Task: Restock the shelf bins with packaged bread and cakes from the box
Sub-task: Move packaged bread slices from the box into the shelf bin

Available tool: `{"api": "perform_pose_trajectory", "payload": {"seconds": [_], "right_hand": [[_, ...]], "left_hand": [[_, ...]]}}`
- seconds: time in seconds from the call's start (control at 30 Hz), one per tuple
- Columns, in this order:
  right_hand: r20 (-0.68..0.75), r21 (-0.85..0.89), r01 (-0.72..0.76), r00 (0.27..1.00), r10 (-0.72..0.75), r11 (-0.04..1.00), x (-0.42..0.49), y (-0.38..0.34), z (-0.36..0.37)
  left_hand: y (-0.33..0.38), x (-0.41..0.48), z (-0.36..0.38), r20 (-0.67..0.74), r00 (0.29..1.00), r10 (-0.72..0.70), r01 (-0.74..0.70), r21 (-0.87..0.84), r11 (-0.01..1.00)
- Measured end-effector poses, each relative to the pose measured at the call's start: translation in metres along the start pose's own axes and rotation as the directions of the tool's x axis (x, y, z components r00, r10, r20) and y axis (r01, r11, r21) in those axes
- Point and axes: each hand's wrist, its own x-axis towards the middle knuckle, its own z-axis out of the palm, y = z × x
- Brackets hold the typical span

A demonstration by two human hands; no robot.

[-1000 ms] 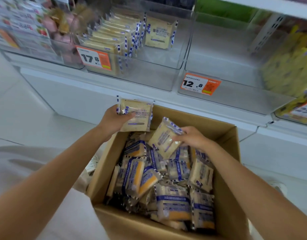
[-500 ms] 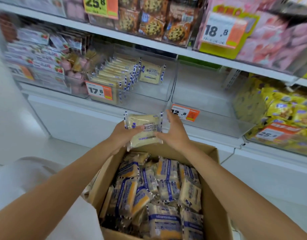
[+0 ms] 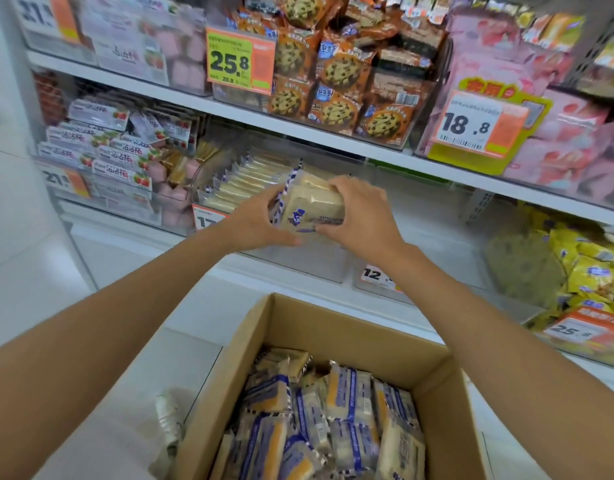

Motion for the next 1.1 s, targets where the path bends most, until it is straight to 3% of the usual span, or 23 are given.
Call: {"api": "perform_pose_trajectory", "payload": {"seconds": [0.13, 0.23, 0.37, 0.43, 0.53, 0.6, 0.73, 0.83, 1.0, 1.1], "right_hand": [[0.024, -0.065, -0.12, 0.992, 0.121, 0.991, 0.042, 0.018, 0.027], [0.08, -0.21, -0.22, 0.967, 0.241, 0.953, 0.074, 0.038, 0.068], [0.217, -0.291, -0.389, 0.863, 0.456, 0.874, 0.126, 0.069, 0.11], [0.341, -0.384, -0.382, 0.787, 0.514, 0.841, 0.143, 0.08, 0.127], [0.362, -0.412, -0.41, 0.746, 0.558, 0.814, 0.148, 0.085, 0.153], [0.255, -0.324, -0.476, 0.788, 0.56, 0.817, 0.148, 0.089, 0.168], [0.139, -0.221, -0.473, 0.85, 0.508, 0.853, 0.149, 0.098, 0.183], [0.122, -0.278, -0.48, 0.841, 0.526, 0.832, 0.147, 0.1, 0.187], [0.162, -0.012, -0.541, 0.829, 0.535, 0.841, 0.148, 0.097, 0.183], [0.142, -0.077, -0.537, 0.828, 0.542, 0.84, 0.146, 0.089, 0.174]], "left_hand": [[-0.034, 0.056, -0.034, -0.066, 0.998, -0.008, 0.024, 0.248, 0.968], [-0.053, 0.1, -0.042, -0.085, 0.996, -0.03, 0.062, 0.395, 0.916], [-0.085, 0.151, -0.045, 0.029, 0.998, -0.062, 0.025, 0.689, 0.724], [-0.102, 0.163, -0.043, 0.054, 0.994, -0.093, 0.018, 0.767, 0.642], [-0.111, 0.163, -0.04, 0.052, 0.995, -0.08, 0.009, 0.78, 0.626], [-0.108, 0.16, -0.04, 0.047, 0.997, -0.06, 0.002, 0.771, 0.637], [-0.103, 0.154, -0.04, 0.04, 0.998, -0.04, -0.004, 0.756, 0.654], [-0.104, 0.155, -0.04, 0.037, 0.998, -0.048, 0.003, 0.758, 0.652], [-0.106, 0.155, -0.04, 0.037, 0.998, -0.055, 0.008, 0.758, 0.652], [-0.104, 0.156, -0.041, 0.033, 0.997, -0.063, 0.017, 0.748, 0.663]]}}
